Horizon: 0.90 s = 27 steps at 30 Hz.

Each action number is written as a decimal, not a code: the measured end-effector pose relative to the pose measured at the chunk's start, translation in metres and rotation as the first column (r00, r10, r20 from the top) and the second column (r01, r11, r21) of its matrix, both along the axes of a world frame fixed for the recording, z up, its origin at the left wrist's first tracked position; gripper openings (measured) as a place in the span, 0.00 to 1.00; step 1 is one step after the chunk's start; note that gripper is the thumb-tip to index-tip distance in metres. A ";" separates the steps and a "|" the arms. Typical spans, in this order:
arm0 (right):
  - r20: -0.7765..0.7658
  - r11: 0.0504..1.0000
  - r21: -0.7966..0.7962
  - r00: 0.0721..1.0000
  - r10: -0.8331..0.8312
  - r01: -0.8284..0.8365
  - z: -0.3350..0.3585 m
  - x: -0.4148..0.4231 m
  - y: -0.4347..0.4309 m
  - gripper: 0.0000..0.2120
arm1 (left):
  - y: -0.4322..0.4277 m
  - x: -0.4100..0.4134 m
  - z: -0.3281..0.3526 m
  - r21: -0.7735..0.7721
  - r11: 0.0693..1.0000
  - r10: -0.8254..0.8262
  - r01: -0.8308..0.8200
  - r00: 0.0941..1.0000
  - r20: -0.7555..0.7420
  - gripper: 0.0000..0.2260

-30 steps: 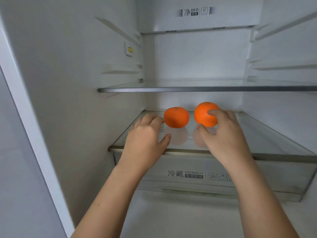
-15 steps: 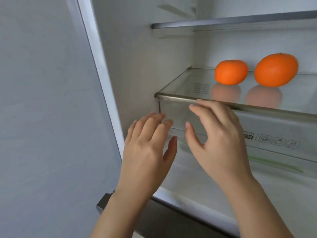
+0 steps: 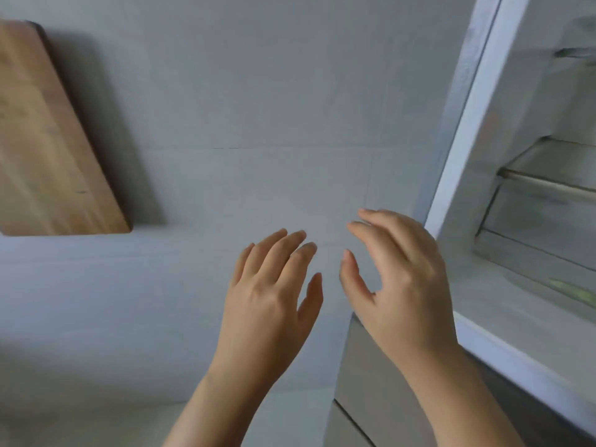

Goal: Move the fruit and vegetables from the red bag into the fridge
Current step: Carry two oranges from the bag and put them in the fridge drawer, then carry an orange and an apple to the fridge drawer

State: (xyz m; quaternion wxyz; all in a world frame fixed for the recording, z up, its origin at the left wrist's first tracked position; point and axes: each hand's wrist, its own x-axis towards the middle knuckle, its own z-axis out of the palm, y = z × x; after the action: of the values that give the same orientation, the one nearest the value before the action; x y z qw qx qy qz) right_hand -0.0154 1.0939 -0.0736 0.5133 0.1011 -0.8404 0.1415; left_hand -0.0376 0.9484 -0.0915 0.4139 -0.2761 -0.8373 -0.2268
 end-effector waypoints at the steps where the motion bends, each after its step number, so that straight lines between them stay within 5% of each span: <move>1: 0.008 0.999 0.001 0.999 0.052 -0.052 -0.003 -0.004 -0.021 0.14 | -0.021 0.003 -0.001 0.001 0.999 0.049 -0.049 0.999 0.009 0.13; 7: 0.056 0.947 -0.010 0.945 0.321 -0.321 -0.015 -0.010 -0.146 0.14 | -0.145 0.040 -0.011 0.006 0.948 0.316 -0.318 0.946 0.067 0.13; 13: 0.142 0.812 -0.005 0.803 0.578 -0.584 -0.024 0.002 -0.265 0.15 | -0.249 0.092 -0.022 0.043 0.804 0.586 -0.593 0.803 0.106 0.13; 27: 0.243 0.267 0.033 0.267 0.933 -0.963 -0.054 0.015 -0.544 0.18 | -0.457 0.172 -0.055 0.050 0.255 0.954 -0.966 0.260 0.153 0.14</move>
State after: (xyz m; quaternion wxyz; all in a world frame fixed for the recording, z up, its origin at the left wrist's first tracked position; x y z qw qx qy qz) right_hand -0.0006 0.5501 -0.1280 0.2391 0.6157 -0.6615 0.3551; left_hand 0.1344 0.4913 -0.1469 0.4451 0.3275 -0.8335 0.0035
